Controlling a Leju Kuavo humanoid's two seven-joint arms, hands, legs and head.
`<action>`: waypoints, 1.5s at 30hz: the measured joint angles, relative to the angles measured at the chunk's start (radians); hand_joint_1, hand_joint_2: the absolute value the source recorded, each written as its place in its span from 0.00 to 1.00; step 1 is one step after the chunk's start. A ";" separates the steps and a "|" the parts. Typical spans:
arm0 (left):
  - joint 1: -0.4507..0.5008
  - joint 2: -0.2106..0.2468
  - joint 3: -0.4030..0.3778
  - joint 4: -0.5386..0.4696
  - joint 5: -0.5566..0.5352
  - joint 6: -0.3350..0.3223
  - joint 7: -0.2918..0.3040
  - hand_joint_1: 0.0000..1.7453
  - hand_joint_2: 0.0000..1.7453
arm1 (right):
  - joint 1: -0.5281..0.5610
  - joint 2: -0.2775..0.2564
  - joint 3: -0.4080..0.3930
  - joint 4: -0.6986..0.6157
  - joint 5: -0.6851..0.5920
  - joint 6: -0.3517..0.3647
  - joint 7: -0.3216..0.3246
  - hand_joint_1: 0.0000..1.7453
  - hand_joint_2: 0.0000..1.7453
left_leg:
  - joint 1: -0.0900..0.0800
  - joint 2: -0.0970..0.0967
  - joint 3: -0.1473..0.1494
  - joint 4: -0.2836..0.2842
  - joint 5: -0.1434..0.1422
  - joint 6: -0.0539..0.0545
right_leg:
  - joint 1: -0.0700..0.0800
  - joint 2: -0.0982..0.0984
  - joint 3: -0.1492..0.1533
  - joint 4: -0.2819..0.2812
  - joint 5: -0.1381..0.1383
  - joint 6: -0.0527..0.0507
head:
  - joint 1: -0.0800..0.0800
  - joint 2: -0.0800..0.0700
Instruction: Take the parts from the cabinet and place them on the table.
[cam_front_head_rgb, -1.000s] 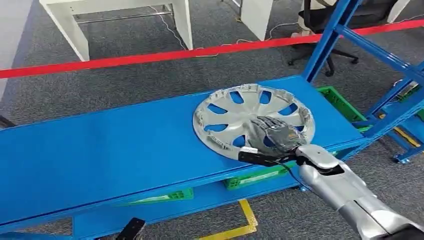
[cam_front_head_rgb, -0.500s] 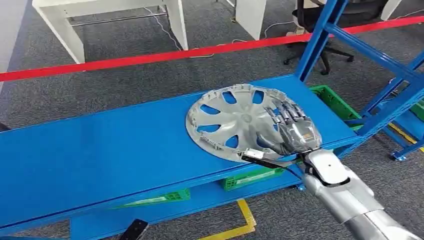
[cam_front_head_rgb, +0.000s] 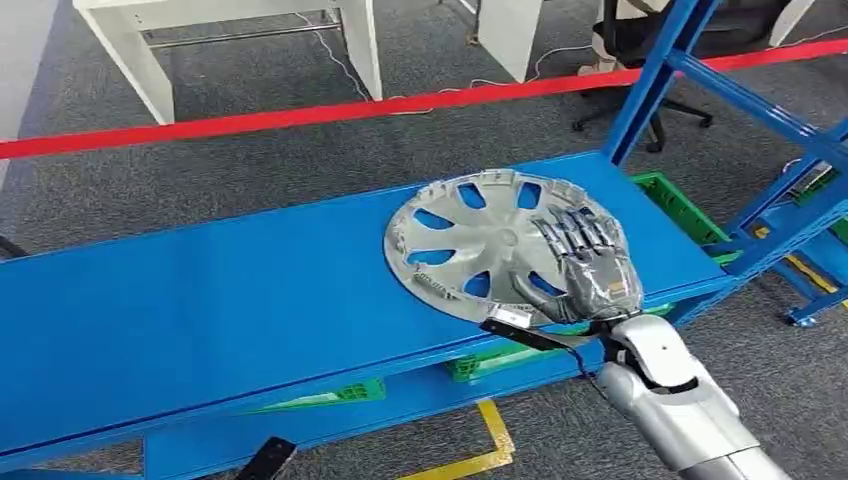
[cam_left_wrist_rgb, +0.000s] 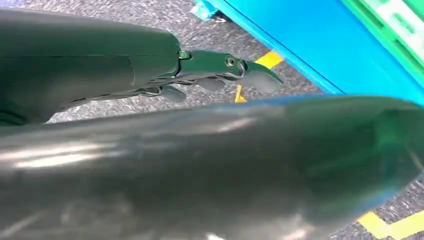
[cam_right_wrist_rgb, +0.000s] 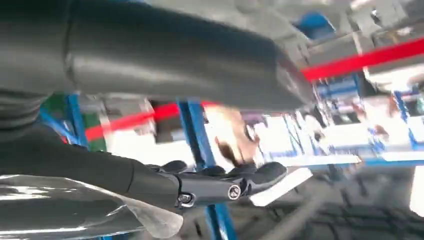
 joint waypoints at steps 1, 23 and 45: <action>0.001 0.000 0.000 0.000 -0.001 -0.001 0.000 0.00 0.00 | 0.008 0.005 -0.002 0.001 -0.014 0.015 0.000 0.00 1.00 | 0.001 0.000 0.000 -0.001 0.002 -0.003 | 0.002 0.001 -0.001 0.000 0.001 -0.002 | 0.001 0.000; -0.001 -0.003 0.009 -0.002 -0.027 -0.006 0.014 0.00 0.00 | -0.001 0.051 0.018 0.109 -0.163 0.209 -0.029 0.00 1.00 | 0.009 0.001 -0.005 -0.015 0.018 0.015 | 0.000 -0.002 -0.120 0.256 -0.135 0.010 | 0.001 0.000; 0.000 -0.006 0.035 -0.002 -0.041 -0.009 0.018 0.00 0.00 | -0.067 0.053 0.061 0.258 -0.229 0.294 -0.038 0.00 1.00 | 0.006 0.001 0.021 -0.007 -0.002 -0.014 | 0.008 -0.002 0.009 -0.006 0.009 -0.028 | -0.004 0.000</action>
